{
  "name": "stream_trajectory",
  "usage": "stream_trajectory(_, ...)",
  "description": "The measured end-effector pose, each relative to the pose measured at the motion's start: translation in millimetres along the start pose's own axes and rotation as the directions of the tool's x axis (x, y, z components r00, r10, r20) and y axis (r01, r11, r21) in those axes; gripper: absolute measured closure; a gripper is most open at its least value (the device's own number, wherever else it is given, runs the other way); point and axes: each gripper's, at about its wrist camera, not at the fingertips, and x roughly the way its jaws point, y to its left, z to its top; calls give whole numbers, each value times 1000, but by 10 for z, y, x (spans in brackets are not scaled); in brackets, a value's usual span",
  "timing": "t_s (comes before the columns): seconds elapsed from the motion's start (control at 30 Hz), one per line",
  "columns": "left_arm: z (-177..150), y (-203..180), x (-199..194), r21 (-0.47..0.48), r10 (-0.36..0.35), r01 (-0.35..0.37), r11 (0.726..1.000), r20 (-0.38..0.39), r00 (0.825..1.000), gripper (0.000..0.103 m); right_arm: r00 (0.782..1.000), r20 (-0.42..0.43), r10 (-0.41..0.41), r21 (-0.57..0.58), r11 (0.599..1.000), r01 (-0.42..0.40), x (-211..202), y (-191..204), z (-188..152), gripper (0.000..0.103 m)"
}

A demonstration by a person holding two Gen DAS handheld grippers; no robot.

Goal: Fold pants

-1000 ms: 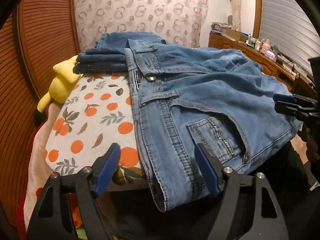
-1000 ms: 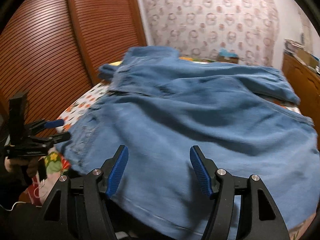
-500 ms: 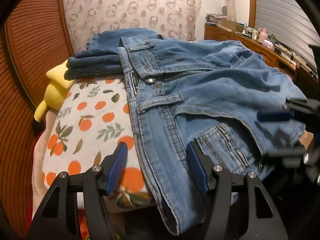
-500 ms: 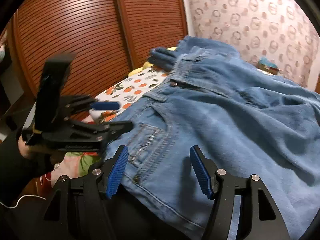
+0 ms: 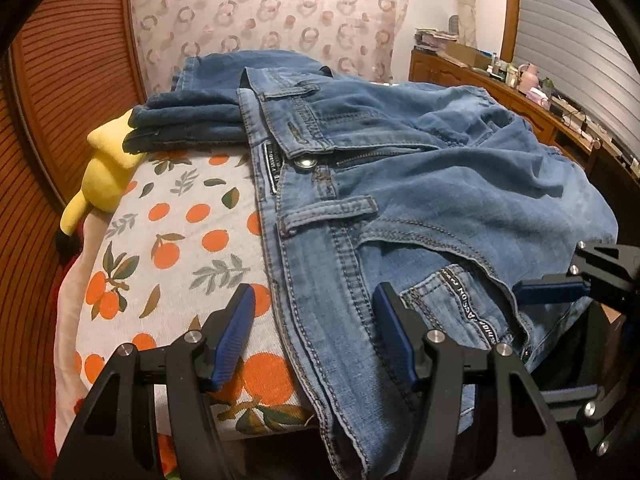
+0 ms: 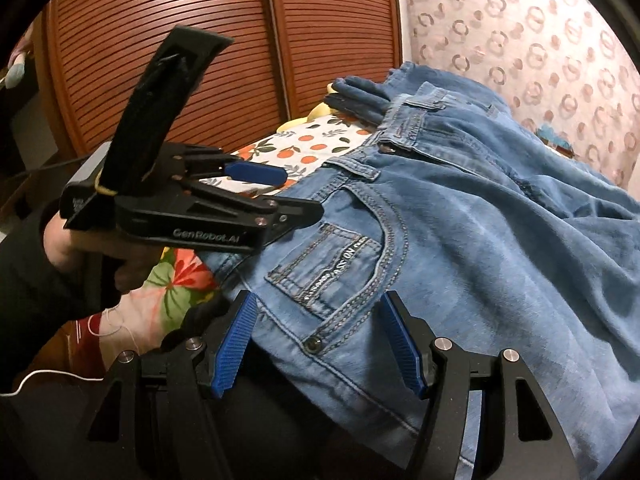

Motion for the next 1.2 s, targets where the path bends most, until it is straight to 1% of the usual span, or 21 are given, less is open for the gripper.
stream_trajectory(0.1,-15,20,-78,-3,2,-2,1000,14,1000,40,1000,5,1,-16,1000,-1,8,115,-7,37)
stream_trajectory(0.13,-25,27,-124,-4,4,-4,1000,24,1000,40,1000,6,2,-22,1000,-2,43,241,32,37)
stream_trajectory(0.23,-54,77,-253,-16,36,-35,999,49,998,40,1000,11,5,-50,999,-4,19,357,23,37)
stream_trajectory(0.43,-171,354,-473,-94,65,-58,994,76,995,40,1000,1,-26,-154,988,26,133,604,38,37)
stream_trajectory(0.57,-223,480,-487,-120,85,-76,990,67,994,40,996,19,-85,-243,966,88,268,748,61,37)
stream_trajectory(0.67,-245,546,-500,-139,87,-77,987,67,994,40,992,29,-122,-280,952,125,313,804,44,37)
stream_trajectory(0.77,-264,570,-500,-146,86,-76,986,68,994,40,986,34,-164,-332,929,166,402,879,5,37)
stream_trajectory(0.87,-291,573,-484,-155,83,-73,985,63,994,40,981,39,-188,-363,912,189,446,950,-5,37)
stream_trajectory(1.13,-423,610,-518,-189,70,-58,980,55,996,40,961,48,-271,-450,853,263,544,1171,-64,36)
stream_trajectory(1.2,-443,627,-524,-195,71,-59,979,52,996,40,954,59,-295,-480,829,286,579,1219,-95,34)
